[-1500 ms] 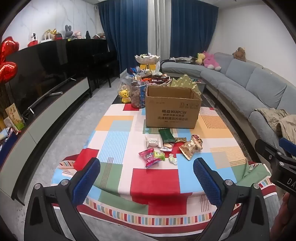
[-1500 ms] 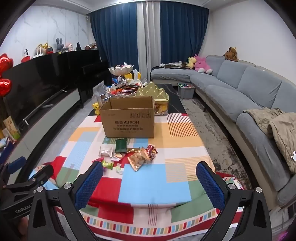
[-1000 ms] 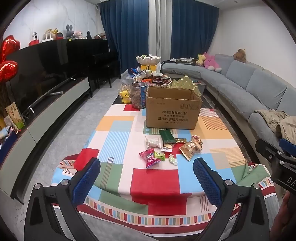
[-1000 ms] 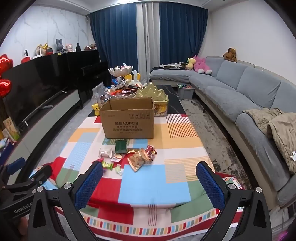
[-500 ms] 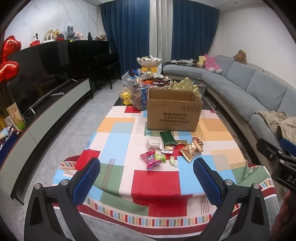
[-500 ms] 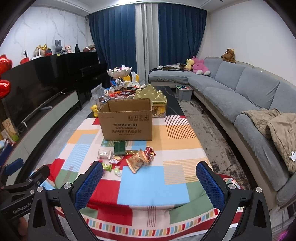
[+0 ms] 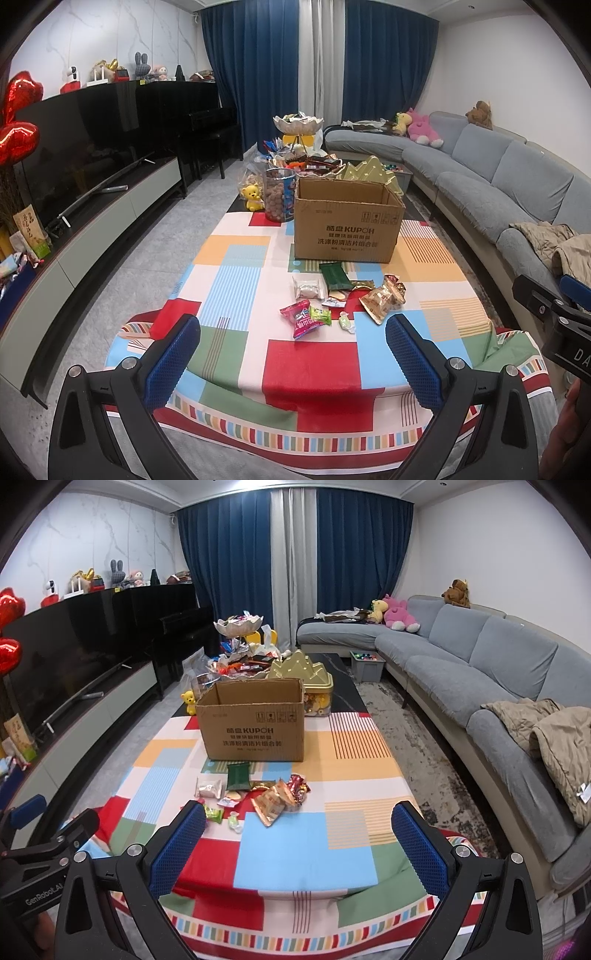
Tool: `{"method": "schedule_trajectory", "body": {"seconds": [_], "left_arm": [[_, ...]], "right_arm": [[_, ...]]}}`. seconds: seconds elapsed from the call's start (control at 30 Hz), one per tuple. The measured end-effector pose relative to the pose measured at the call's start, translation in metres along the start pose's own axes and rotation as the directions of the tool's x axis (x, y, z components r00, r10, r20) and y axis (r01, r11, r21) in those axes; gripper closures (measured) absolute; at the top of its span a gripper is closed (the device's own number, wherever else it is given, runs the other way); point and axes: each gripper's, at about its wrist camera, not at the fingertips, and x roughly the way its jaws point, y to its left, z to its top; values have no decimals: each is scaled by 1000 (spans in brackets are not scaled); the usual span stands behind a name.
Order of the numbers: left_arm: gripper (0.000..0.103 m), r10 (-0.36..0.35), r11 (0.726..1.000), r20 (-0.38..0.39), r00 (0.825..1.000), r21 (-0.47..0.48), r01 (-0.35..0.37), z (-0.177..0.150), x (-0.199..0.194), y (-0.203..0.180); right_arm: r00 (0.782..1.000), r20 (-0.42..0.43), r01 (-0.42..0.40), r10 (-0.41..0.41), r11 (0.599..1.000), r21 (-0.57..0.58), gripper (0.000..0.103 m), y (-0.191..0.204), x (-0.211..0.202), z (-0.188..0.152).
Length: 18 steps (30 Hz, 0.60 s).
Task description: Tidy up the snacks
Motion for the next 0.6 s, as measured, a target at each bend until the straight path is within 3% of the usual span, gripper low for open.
{"method": "schedule_trajectory", "body": {"seconds": [0.6], "left_arm": [[1, 1, 1000, 3, 1000, -1, -1, -1, 0, 0]], "right_arm": [[1000, 4, 1, -1, 1000, -1, 1, 0, -2, 2]]}}
